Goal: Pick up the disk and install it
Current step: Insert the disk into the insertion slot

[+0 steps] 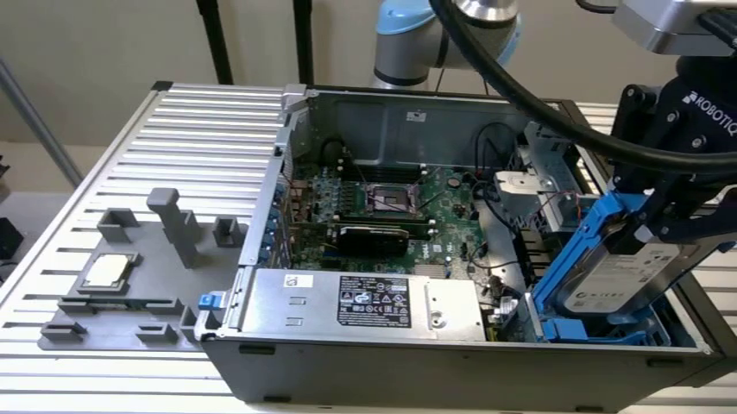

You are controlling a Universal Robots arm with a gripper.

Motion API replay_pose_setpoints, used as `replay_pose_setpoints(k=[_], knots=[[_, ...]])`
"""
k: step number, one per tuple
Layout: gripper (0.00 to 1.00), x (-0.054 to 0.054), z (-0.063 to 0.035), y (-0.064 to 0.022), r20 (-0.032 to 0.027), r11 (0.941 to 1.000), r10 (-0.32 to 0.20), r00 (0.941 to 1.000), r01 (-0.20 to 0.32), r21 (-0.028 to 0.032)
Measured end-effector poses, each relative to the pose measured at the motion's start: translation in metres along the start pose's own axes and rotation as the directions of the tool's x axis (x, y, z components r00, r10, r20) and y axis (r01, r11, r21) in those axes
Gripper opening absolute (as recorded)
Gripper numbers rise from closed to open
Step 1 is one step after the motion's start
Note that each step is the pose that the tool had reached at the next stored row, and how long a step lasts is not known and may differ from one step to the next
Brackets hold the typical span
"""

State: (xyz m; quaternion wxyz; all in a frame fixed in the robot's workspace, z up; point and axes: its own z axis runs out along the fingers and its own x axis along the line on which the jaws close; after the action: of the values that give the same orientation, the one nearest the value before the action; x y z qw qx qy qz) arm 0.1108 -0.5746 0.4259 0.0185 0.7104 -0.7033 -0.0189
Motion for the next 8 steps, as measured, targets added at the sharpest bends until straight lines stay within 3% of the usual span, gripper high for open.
replay_pose_setpoints(k=[8], knots=[[0.0, 0.0, 0.0098, -0.0005, 0.0014, 1.0, 0.0, 1.0, 0.0, -0.0042]])
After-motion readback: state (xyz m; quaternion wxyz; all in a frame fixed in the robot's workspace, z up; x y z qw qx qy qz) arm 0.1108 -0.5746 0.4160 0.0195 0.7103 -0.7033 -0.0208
